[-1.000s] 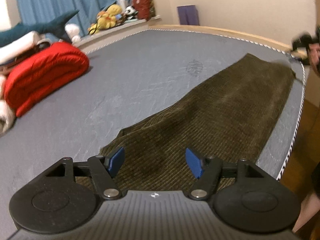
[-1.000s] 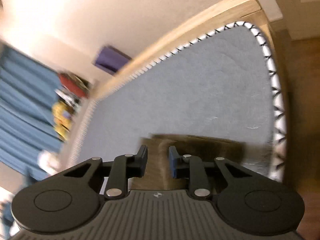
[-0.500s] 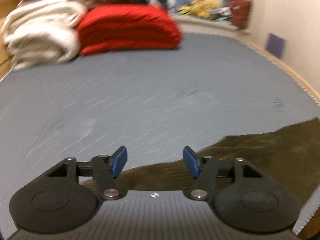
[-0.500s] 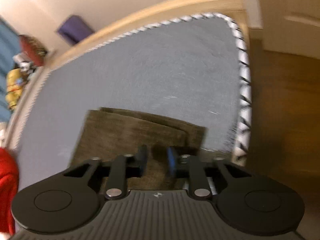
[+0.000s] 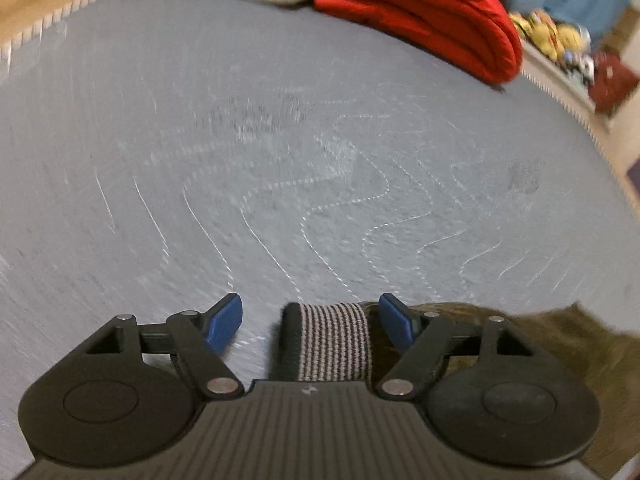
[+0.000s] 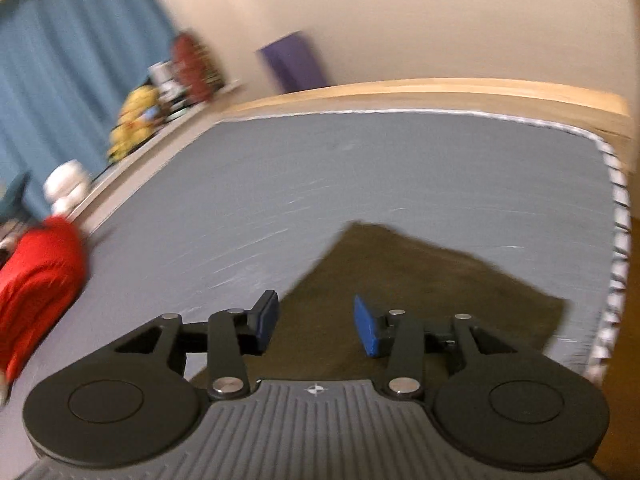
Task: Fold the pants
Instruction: 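Grasp the grey striped waistband with the left gripper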
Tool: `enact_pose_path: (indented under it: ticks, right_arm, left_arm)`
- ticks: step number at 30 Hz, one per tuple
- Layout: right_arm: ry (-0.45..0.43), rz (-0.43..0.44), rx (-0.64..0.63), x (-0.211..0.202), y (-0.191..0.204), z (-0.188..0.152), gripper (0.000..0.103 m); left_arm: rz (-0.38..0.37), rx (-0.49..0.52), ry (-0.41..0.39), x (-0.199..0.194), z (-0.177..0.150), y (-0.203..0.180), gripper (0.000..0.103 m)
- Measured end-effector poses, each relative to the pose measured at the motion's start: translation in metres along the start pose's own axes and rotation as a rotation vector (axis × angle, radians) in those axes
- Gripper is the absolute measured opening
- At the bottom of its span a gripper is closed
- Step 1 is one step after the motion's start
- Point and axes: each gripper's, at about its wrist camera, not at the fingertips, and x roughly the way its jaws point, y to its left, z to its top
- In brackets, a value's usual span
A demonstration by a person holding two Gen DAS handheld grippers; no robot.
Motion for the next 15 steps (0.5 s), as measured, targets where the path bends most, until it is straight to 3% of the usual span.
enact_pose_path:
  ticks: [4,6,7,9,12,13,15]
  right_arm:
    - [0.033,0.057,-0.062,0.006,0.031,-0.009,0.044]
    - [0.039,0.073,-0.079,0.008,0.040,-0.012,0.044]
    - [0.041,0.077,-0.088,0.007,0.046,-0.014,0.044]
    - [0.044,0.082,-0.099,0.006,0.057,-0.018,0.044]
    - [0.044,0.087,-0.103,0.004,0.066,-0.021,0.044]
    - [0.042,0.085,-0.106,0.003,0.067,-0.021,0.044]
    - [0.042,0.077,-0.113,0.002,0.067,-0.024,0.044]
  left_arm:
    - [-0.087,-0.049,0.045,0.007,-0.007,0.002,0.077]
    - [-0.052,0.032,0.031,0.004,-0.010,-0.005,0.069]
    - [-0.038,0.053,0.018,-0.002,-0.011,-0.007,0.055]
    - [-0.017,0.037,-0.040,-0.024,-0.009,-0.006,0.047]
    - [0.053,-0.062,-0.159,-0.066,-0.022,-0.015,0.045]
    - [0.087,-0.032,-0.159,-0.067,-0.028,-0.020,0.046]
    - [0.161,0.079,-0.044,-0.044,-0.036,-0.029,0.053]
